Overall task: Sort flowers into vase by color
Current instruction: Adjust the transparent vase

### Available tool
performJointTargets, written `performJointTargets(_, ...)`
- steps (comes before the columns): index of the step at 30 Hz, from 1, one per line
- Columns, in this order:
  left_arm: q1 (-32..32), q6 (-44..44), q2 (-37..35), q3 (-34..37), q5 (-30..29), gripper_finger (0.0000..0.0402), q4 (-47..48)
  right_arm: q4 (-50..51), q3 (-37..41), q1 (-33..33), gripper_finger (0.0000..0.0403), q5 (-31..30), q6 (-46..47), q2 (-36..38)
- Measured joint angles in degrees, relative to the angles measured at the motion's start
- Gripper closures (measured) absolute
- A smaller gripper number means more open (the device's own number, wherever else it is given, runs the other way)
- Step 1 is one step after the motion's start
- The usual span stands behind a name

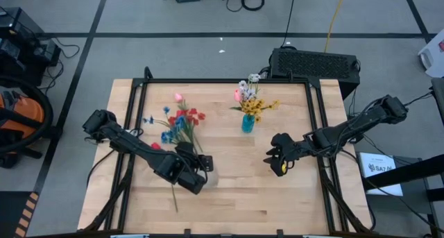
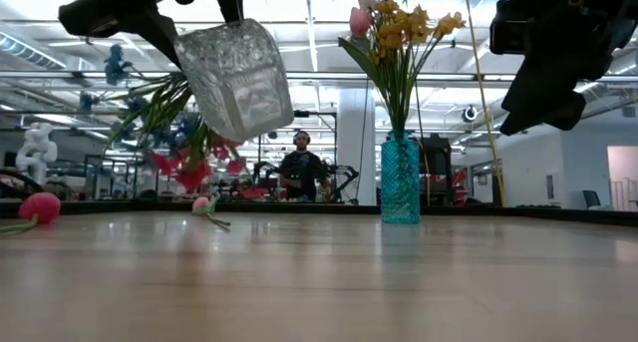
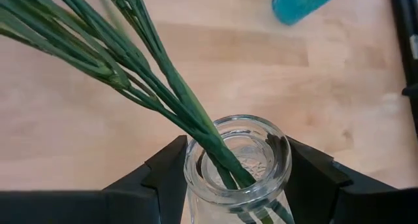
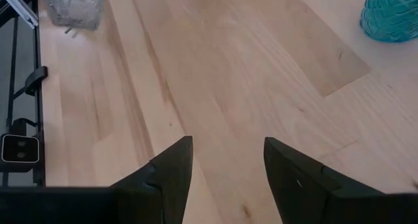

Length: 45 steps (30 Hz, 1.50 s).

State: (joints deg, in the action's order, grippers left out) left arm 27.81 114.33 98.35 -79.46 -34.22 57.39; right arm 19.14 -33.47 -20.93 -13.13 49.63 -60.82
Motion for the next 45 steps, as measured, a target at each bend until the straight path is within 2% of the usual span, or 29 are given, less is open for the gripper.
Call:
performJointTargets(10,0.0,-8.41,0.0,0.0,-7.56,0.0198,0.12,0.02,0.0,0.11,0.0222,-0.12,0.54,0.0)
performJointTargets(15,-0.09,-18.66,0.0,0.0,-11.28,0.0198,0.41,-0.04,0.0,1.61,0.0222,-0.33,1.34,0.0)
performJointTargets(20,-0.46,-32.44,0.0,0.0,-16.85,0.0198,0.56,-1.01,0.0,3.98,0.0222,-0.39,4.02,0.0)
performJointTargets(24,-1.67,-40.86,0.0,0.0,-17.88,0.0198,0.8,-1.01,0.0,6.04,0.0222,-0.84,8.21,0.0)
performJointTargets(27,-2.7,-42.71,0.0,0.02,-18.41,0.0191,0.85,-1.03,0.0,7.23,0.0222,-0.87,9.86,0.0)
performJointTargets(32,-2.99,-42.76,0.0,0.02,-26.9,0.0199,2.37,-1.03,0.0,8.65,0.0222,-0.85,9.88,0.0)
performJointTargets(37,-2.99,-43.52,0.0,0.04,-31.21,0.0199,3.95,-0.92,0.0,9.61,0.0222,-0.82,8.53,0.0)
performJointTargets(45,-1.36,-55.24,0.0,0.04,-40.35,0.0199,3.26,0.39,0.0,9.99,0.0222,-0.32,2.3,0.0)
